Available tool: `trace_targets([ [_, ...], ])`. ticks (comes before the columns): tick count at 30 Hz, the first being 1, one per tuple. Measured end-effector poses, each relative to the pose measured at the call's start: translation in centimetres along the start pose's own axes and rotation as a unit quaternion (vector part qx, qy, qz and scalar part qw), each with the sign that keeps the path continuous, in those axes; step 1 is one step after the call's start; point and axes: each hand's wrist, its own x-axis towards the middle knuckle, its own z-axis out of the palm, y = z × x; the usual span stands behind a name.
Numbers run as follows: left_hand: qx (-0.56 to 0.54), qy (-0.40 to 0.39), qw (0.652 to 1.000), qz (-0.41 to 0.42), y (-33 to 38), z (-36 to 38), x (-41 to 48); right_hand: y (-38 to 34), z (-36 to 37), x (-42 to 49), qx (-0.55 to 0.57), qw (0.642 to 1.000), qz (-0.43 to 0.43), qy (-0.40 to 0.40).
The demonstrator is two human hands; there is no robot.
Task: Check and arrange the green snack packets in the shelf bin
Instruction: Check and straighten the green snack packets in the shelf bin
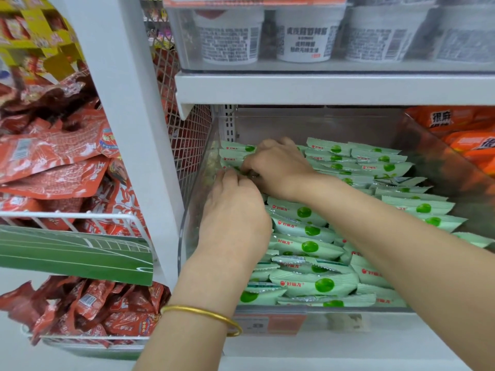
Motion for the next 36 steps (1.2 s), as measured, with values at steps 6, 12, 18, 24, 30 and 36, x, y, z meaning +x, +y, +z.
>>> trace_targets([
  [6, 0.003, -0.010, 1.000, -0.006, 0.1, 0.0, 0.3, 1.8, -0.3, 0.7, 0.177, 0.969, 0.108, 0.136],
  [12, 0.003, -0.015, 1.000, -0.003, 0.1, 0.0, 0.4, 1.4, 0.5, 2.7, 0.000, 0.989, 0.125, 0.073],
  [18, 0.001, -0.018, 1.000, -0.007, 0.0, 0.0, 0.4, 1.1, 1.4, 3.0, 0.051, 0.980, 0.139, 0.132],
  [24, -0.018, -0.002, 1.000, -0.006, -0.2, 0.1, 0.3, 0.7, -0.5, 2.6, 0.242, 0.932, 0.195, 0.190],
  [30, -0.145, 0.108, 0.983, 0.013, -0.1, -1.0, 0.0, 1.0, -3.6, -2.5, 0.518, 0.775, 0.257, 0.257],
  [36, -0.342, 0.111, 0.932, 0.046, 0.7, -1.9, -2.0, 1.9, -4.2, -10.8, 0.684, 0.660, 0.261, 0.169],
])
